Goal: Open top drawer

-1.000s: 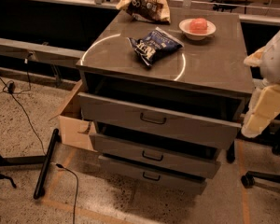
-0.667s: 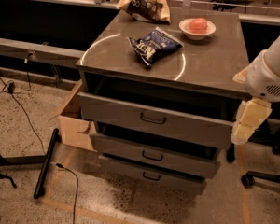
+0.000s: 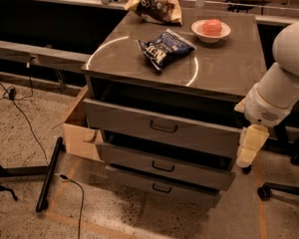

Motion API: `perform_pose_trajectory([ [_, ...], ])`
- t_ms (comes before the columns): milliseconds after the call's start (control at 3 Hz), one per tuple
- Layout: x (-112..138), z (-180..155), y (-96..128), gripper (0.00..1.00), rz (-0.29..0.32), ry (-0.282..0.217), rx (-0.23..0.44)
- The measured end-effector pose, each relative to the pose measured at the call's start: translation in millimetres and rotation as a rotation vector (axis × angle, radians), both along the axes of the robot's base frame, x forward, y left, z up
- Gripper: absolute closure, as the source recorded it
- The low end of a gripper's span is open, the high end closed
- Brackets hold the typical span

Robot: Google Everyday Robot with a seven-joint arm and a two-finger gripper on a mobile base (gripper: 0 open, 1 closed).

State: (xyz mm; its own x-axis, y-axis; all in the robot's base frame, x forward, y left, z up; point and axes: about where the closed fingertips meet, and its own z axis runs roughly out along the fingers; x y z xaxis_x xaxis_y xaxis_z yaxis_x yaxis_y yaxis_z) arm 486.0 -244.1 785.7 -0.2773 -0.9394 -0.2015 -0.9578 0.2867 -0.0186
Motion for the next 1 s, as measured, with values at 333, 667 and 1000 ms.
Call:
perform_pose_trajectory([
  [333,6,-32,4,0.00,0.060,0.038,0.011],
  [667,18,-50,11,0.00,0.122,0.035,0.031],
  [1000,32,-67,16,0.00,0.159,0.030,0.052],
])
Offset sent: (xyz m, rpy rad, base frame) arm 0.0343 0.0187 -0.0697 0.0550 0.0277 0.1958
